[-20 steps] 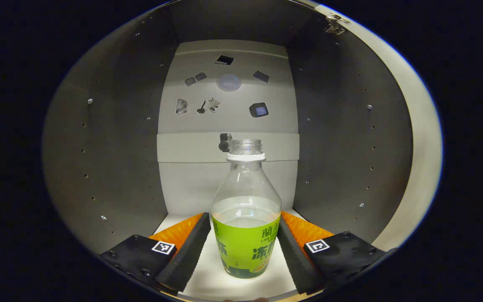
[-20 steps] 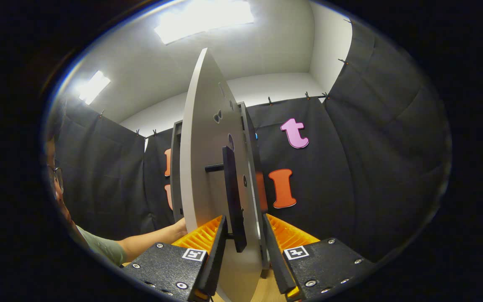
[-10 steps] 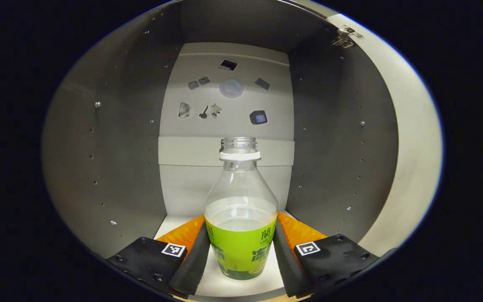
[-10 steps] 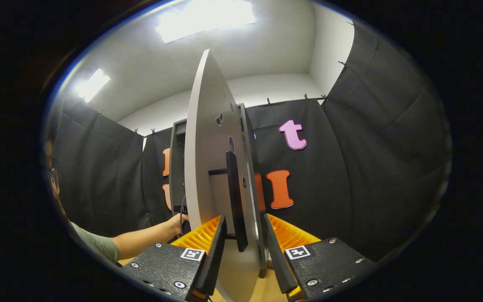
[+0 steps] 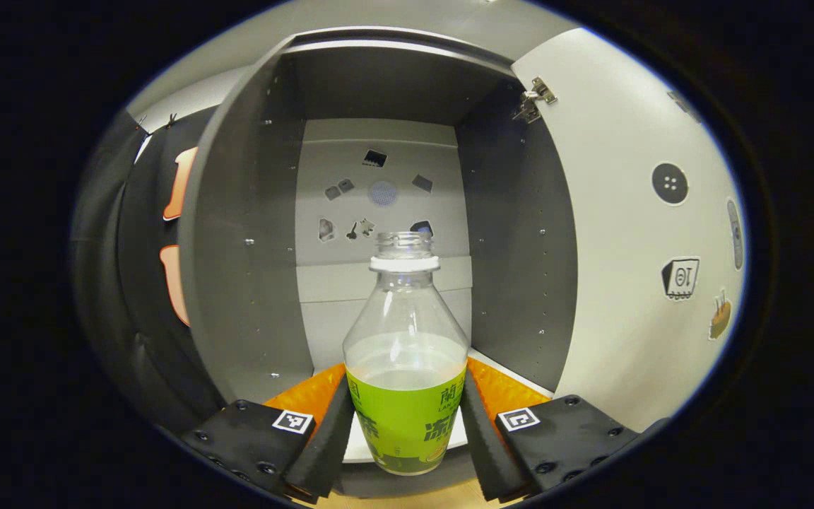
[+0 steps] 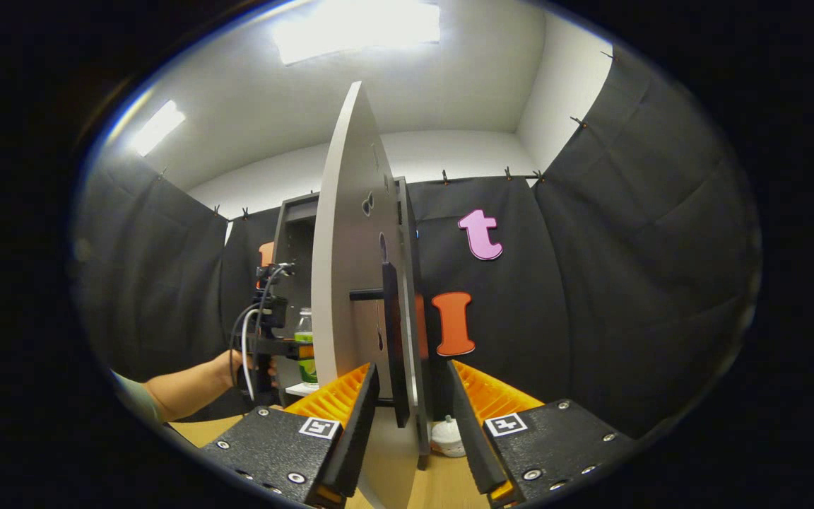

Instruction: Open the cabinet door with the right hand, grasp the bottle in the cabinet with the left hand and place it on the coaster, then close the cabinet door with the right hand.

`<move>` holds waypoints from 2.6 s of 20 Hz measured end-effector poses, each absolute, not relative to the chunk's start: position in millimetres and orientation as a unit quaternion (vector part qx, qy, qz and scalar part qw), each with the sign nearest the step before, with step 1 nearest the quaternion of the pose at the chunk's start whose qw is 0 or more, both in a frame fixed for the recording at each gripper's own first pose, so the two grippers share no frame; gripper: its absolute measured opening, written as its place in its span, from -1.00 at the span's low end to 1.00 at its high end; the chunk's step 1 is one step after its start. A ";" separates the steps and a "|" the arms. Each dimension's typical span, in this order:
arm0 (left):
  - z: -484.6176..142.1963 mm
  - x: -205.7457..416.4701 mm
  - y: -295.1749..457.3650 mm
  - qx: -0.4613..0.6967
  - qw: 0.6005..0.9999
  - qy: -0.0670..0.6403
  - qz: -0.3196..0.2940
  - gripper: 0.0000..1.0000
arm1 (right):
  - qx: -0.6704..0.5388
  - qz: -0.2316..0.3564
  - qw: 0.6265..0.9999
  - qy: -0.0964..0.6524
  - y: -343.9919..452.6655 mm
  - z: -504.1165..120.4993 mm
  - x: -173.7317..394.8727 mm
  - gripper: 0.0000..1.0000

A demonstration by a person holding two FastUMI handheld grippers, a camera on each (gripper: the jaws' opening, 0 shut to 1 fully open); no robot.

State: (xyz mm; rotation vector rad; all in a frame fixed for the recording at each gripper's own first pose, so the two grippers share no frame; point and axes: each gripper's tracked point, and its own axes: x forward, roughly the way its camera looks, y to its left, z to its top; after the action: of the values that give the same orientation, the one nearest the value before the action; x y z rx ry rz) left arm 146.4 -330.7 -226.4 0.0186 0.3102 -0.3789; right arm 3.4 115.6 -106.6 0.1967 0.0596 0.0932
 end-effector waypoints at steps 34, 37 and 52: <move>-314.1 -30.3 -86.8 0.018 0.988 0.141 -0.065 0.60 | 0.125 0.010 0.992 0.009 101.2 -108.1 8.4 0.58; -331.1 -43.1 -75.1 0.029 0.988 0.138 -0.055 0.56 | 0.128 0.011 0.992 0.014 101.4 -114.9 9.2 0.59; -440.3 -117.4 -42.9 -0.023 0.977 0.207 -0.049 0.58 | 0.153 0.020 0.988 0.003 99.5 -119.5 11.2 0.69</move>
State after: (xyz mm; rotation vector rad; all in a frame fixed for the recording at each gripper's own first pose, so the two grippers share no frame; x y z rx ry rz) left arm -117.4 -42.9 -440.3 -0.0460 0.4173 -0.0986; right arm 11.2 99.5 -119.5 0.3074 0.0061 0.0392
